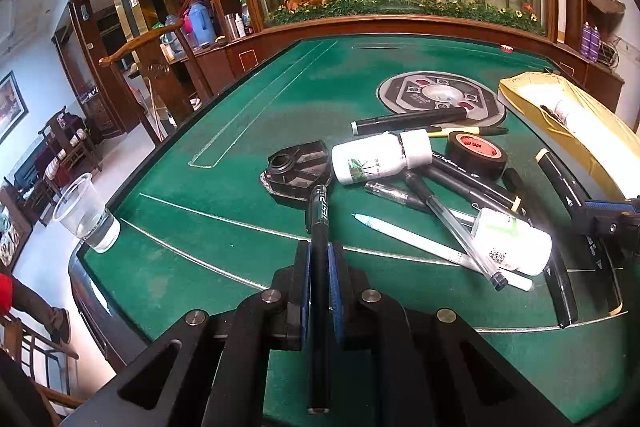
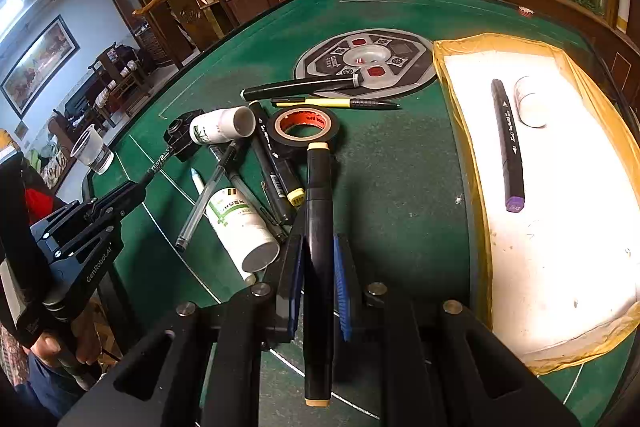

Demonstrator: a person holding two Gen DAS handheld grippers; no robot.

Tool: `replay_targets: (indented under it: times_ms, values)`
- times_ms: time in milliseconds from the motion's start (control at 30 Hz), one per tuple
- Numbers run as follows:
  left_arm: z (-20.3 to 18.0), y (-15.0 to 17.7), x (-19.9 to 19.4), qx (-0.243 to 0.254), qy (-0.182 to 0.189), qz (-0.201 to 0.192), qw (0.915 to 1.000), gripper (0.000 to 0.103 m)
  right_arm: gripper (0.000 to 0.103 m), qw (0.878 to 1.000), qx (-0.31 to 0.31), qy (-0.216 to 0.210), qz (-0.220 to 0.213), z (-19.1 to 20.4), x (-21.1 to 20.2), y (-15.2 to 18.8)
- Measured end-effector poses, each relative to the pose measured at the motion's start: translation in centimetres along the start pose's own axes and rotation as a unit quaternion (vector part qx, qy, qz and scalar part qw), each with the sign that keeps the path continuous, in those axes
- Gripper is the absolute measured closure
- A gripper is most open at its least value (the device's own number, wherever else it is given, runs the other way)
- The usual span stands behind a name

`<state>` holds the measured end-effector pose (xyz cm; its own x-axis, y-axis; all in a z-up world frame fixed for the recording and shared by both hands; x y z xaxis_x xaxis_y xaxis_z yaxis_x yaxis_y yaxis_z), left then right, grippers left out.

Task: Organize rigid objects
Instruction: 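Lift both held black markers and carry them over the white tray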

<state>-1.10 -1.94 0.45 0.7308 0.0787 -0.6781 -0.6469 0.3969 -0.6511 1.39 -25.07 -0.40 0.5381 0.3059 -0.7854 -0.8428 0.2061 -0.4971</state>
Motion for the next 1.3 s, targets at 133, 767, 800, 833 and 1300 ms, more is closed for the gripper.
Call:
replay_targets:
  times_ms: [133,767,800,833,1300]
  values:
    - [-0.1,-0.1,-0.1,0.002,-0.007,-0.001,1.0000,0.094,0.089,1.000,-0.001,-0.003,-0.002,0.0,-0.1,-0.3]
    - [-0.6,-0.5,0.2,0.016,-0.041,0.011,0.9990,0.094,0.089,0.997,-0.010,-0.060,-0.041,0.2,-1.0,-6.2]
    - [-0.6,-0.5,0.3,0.017,-0.043,0.012,0.9989,0.094,0.089,0.997,-0.006,-0.066,-0.037,0.0,-0.8,-6.1]
    - [-0.7,-0.6,0.4,0.018,-0.045,0.013,0.9987,0.094,0.089,0.997,-0.001,-0.071,-0.033,-0.3,-0.6,-6.1]
    - [-0.3,-1.0,0.6,0.025,-0.091,0.020,0.9953,0.094,0.089,0.994,0.017,-0.100,-0.048,-1.9,-2.6,-6.6]
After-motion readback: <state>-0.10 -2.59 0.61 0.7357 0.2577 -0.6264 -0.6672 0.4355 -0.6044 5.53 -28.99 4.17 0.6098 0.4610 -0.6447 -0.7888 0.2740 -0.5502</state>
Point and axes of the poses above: each gripper's, at about its wrist camera, not at the fingertips, and x roughly the way its jaws point, z to its left, y to its underside, the point moved 4 cm from there along x, roughly the way its jaws point, and after that the axes turned 14 degrees about x, right-handed, at the moved point
